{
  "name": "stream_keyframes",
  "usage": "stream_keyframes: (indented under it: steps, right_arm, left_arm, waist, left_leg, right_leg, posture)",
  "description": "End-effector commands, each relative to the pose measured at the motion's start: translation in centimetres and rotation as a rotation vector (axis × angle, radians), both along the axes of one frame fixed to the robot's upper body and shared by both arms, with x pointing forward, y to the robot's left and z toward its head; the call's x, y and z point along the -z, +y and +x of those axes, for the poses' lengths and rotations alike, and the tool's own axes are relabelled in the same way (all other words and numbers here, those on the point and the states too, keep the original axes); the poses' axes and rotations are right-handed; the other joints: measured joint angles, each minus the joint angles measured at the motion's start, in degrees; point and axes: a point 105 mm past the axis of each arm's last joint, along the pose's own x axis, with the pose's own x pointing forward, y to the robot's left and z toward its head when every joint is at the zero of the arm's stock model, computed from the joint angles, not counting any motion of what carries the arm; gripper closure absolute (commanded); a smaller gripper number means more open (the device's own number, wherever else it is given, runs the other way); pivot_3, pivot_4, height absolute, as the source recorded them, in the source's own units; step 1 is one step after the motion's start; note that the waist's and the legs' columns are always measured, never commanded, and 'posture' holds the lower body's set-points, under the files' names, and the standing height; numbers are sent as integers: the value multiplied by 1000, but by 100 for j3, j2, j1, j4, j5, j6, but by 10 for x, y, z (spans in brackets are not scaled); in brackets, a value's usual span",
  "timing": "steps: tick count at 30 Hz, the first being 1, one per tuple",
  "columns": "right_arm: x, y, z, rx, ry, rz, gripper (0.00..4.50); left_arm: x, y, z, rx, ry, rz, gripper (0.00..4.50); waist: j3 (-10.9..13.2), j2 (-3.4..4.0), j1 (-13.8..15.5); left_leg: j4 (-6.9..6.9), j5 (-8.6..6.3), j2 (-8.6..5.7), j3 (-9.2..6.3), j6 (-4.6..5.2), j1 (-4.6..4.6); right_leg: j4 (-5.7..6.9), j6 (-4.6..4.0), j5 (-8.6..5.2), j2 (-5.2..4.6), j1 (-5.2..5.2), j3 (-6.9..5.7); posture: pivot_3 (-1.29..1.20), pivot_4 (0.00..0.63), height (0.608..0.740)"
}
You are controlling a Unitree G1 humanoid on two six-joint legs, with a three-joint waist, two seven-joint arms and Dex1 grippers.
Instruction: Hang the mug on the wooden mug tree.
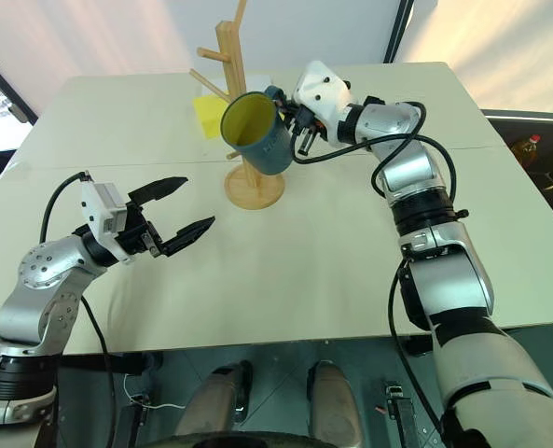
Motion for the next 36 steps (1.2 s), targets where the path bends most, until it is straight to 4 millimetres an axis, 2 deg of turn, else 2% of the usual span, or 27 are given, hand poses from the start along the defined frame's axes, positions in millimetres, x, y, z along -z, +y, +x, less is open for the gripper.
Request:
stream_keyframes:
  steps: [1,13,14,16,18,21,27,31,36]
  right_arm:
    - [-23,7,1,-21,-59,40,4453]
    - [-11,9,9,-20,-7,45,4453]
    - [-11,8,9,-18,-5,47,3841]
    - [-11,8,10,-15,-3,51,3034]
    - [-13,5,11,3,-21,56,2013]
    - [-18,-1,13,32,-54,60,358]
    - [-30,-21,14,83,-121,58,358]
    - [-36,-44,9,106,-163,54,358]
    - [-33,-83,4,180,-160,135,358]
  left_arm:
    - [-18,-2,-5,13,-66,-28,0]
    - [-36,3,-3,-9,-112,-100,0]
    - [-37,3,-3,-10,-114,-103,0]
    - [-39,4,-3,-10,-117,-106,0]
    - [-39,4,-2,-12,-119,-109,0]
    - [-39,3,-2,-13,-121,-112,0]
    - [-39,4,-1,-18,-121,-113,0]
    - [-37,8,2,-46,-103,-121,0]
    - [-24,25,14,-179,-43,-148,0]
  waist:
    - [0,0,0]
    - [1,1,2]
    - [1,1,-2]
    - [1,2,-3]
    - [1,2,-3]
    - [1,2,-3]
    - [1,2,3]
    - [1,2,13]
    - [1,2,15]
  left_leg:
    - [0,0,0,0,0,0]
    - [0,0,0,0,-1,1]
    - [0,1,0,0,-1,1]
    - [0,1,0,0,-1,1]
    - [0,1,0,0,-1,1]
    - [0,1,0,1,-1,1]
    - [0,1,0,1,-2,1]
    - [1,1,0,2,-2,1]
    - [1,1,0,2,-2,2]
  right_leg:
    - [0,-1,1,0,0,1]
    - [1,-1,1,2,0,2]
    - [1,-1,1,2,-1,2]
    - [2,0,2,2,-1,3]
    - [2,0,2,2,-1,3]
    - [2,1,3,2,-1,4]
    - [3,2,3,3,-1,5]
    - [3,2,3,2,-1,5]
    - [3,3,4,2,1,6]
  posture:
    - [0,150,740]
    - [0,150,740]
    - [0,150,740]
    - [0,150,740]
    - [0,150,740]
    - [0,150,740]
    - [0,150,740]
    - [0,150,740]
    - [0,150,740]
